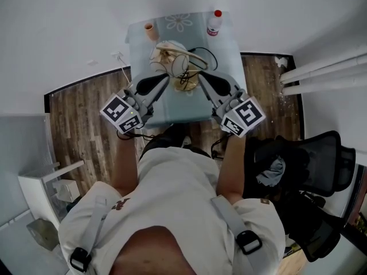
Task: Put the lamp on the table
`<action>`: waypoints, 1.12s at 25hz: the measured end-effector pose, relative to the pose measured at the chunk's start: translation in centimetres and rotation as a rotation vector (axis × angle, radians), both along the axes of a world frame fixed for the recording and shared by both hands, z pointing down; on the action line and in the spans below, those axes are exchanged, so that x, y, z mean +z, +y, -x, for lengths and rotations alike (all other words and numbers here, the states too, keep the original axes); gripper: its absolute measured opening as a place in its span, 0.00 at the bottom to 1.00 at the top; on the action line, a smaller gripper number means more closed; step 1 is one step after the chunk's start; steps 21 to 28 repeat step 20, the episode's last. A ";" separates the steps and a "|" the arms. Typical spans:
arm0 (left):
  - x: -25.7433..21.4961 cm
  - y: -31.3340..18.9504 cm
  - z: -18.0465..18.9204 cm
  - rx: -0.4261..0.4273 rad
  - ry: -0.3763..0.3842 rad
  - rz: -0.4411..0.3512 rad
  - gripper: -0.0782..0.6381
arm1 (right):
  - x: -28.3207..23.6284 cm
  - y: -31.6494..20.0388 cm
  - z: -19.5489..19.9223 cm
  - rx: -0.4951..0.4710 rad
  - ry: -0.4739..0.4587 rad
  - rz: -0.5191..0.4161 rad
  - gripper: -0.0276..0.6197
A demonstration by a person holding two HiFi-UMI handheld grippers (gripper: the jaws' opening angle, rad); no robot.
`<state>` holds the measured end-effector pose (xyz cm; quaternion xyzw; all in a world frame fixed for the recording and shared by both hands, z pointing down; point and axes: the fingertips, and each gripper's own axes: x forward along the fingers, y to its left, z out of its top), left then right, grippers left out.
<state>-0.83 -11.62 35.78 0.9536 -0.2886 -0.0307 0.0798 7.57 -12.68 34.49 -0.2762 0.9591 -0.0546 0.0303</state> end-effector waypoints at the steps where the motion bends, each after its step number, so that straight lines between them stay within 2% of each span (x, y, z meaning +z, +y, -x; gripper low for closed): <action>1: 0.1 0.0 0.1 -0.003 0.000 0.001 0.11 | 0.1 0.0 0.1 -0.002 0.000 0.003 0.04; 28: 1.4 -0.2 0.1 -0.021 0.007 0.033 0.11 | 1.2 -0.1 0.8 -0.011 0.000 0.022 0.04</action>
